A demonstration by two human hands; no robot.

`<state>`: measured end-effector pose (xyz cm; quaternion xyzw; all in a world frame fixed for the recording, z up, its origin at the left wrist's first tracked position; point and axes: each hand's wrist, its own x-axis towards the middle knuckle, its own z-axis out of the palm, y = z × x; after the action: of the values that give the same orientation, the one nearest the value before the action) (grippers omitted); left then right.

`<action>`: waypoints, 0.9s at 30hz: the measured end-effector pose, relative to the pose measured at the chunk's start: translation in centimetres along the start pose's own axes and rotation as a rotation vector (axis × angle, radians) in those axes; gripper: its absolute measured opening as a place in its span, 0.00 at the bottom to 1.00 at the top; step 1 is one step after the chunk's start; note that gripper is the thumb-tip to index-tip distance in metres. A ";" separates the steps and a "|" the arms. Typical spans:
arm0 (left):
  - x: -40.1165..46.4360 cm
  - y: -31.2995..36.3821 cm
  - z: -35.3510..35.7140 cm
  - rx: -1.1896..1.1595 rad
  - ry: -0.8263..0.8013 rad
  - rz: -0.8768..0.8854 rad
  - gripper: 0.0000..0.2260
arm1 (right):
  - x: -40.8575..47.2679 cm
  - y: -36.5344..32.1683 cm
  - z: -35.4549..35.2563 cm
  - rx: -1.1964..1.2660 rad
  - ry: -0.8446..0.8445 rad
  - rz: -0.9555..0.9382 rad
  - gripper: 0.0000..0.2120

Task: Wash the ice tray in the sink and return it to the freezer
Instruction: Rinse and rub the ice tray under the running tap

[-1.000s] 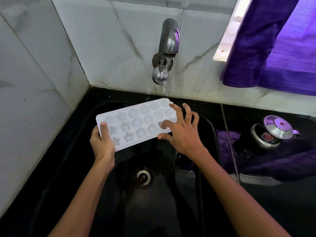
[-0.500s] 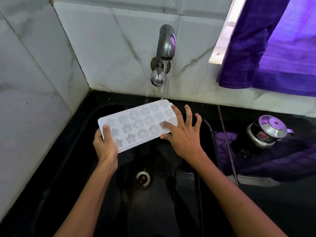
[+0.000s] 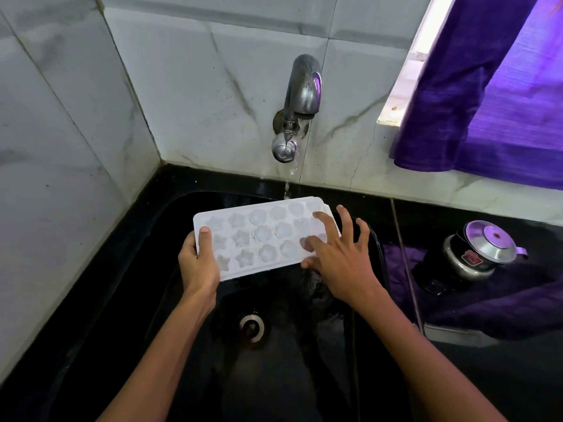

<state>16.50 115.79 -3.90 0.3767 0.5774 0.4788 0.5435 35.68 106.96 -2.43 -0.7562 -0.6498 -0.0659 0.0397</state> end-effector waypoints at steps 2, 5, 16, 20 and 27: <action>0.2 -0.1 0.1 0.007 -0.001 -0.002 0.10 | 0.2 0.4 -0.6 0.100 -0.045 0.020 0.17; 0.2 -0.2 0.2 0.005 -0.027 -0.021 0.10 | 1.0 0.6 -2.0 0.283 -0.111 0.061 0.26; 0.0 0.2 0.9 0.015 -0.112 -0.008 0.10 | 4.8 -0.9 -1.7 0.132 -0.105 0.088 0.15; 0.0 0.0 0.5 0.031 -0.124 0.001 0.11 | 5.1 -1.2 -1.7 0.035 0.002 0.076 0.12; 0.2 0.1 0.3 0.033 -0.126 -0.007 0.11 | 5.3 -1.2 -1.7 0.001 -0.031 -0.008 0.07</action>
<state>16.81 116.05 -3.79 0.4130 0.5510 0.4429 0.5741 35.25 112.09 0.05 -0.7544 -0.6535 -0.0542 0.0297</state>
